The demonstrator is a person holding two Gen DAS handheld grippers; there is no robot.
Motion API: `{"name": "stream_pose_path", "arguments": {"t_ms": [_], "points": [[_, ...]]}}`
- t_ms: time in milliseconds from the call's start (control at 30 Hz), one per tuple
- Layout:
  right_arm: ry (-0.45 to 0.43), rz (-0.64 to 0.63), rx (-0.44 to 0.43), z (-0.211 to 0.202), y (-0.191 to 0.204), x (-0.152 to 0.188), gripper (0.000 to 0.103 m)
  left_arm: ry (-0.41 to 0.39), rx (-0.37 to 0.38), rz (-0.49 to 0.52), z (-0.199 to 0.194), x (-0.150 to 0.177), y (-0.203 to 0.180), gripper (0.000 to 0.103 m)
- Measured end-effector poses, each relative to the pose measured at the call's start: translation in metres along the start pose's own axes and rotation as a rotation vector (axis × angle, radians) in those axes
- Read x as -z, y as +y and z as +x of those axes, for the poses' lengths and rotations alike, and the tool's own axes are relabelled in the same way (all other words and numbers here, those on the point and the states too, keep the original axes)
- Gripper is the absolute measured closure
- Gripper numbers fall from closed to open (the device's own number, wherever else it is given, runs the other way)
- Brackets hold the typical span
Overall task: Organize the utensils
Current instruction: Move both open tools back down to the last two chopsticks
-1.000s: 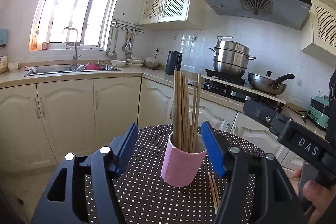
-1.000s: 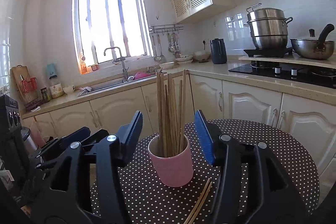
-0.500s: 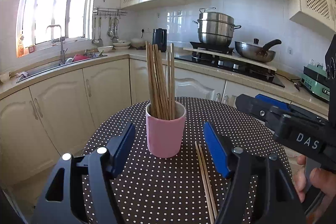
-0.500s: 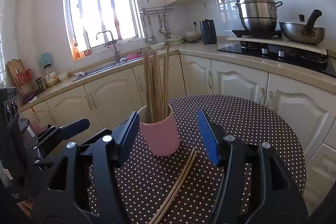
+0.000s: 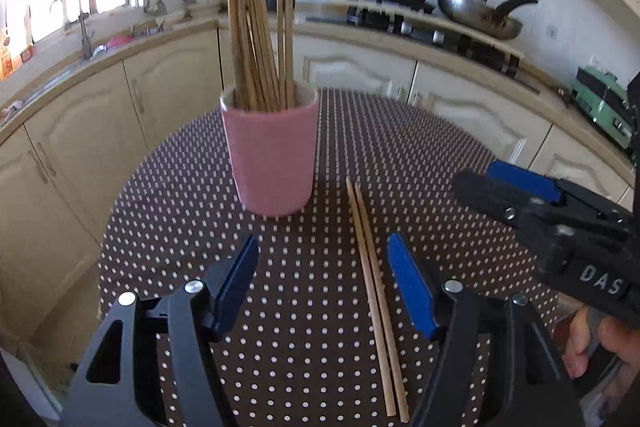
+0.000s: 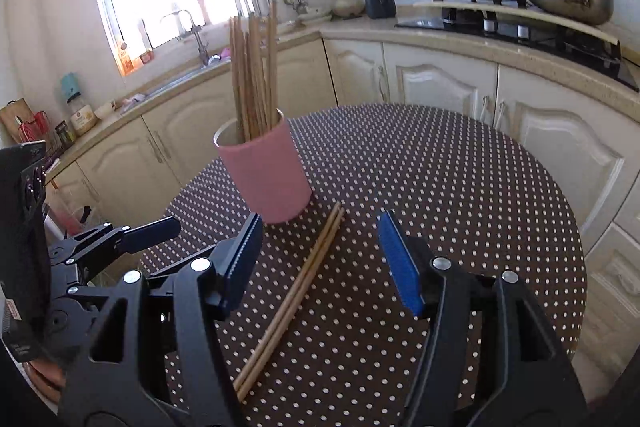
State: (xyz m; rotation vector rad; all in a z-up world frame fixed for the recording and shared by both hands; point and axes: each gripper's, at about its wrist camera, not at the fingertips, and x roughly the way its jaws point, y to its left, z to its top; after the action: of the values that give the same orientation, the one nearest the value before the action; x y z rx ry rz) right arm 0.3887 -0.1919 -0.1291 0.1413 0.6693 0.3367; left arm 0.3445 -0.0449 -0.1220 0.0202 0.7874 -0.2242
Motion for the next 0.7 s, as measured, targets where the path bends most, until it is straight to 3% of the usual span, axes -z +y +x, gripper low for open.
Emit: {"name": "stream_pose_path", "arguments": {"t_ms": [200,300,333,367,433,700], "points": [[0.091,0.049,0.008,0.015,-0.016,0.009,0.043,0.155,0.021,-0.014,0.034,0.005,0.0,0.037],[0.13,0.06,0.013,0.023,-0.021,0.013,0.043,0.194,0.02,-0.011,0.047,0.006,-0.005,0.037],[0.143,0.062,0.015,0.026,-0.022,0.014,0.043,0.212,0.031,-0.015,0.052,0.006,-0.006,0.04],[0.151,0.064,0.014,0.028,-0.023,0.015,0.043,0.238,0.045,-0.016,0.057,0.007,-0.007,0.051],[0.167,0.071,0.011,0.033,-0.025,0.017,0.043,0.278,0.037,-0.008,0.068,0.01,-0.01,0.058],[0.189,0.084,0.009,0.04,-0.034,0.022,0.043,0.291,0.032,0.004,0.081,0.009,-0.016,0.06]]}}
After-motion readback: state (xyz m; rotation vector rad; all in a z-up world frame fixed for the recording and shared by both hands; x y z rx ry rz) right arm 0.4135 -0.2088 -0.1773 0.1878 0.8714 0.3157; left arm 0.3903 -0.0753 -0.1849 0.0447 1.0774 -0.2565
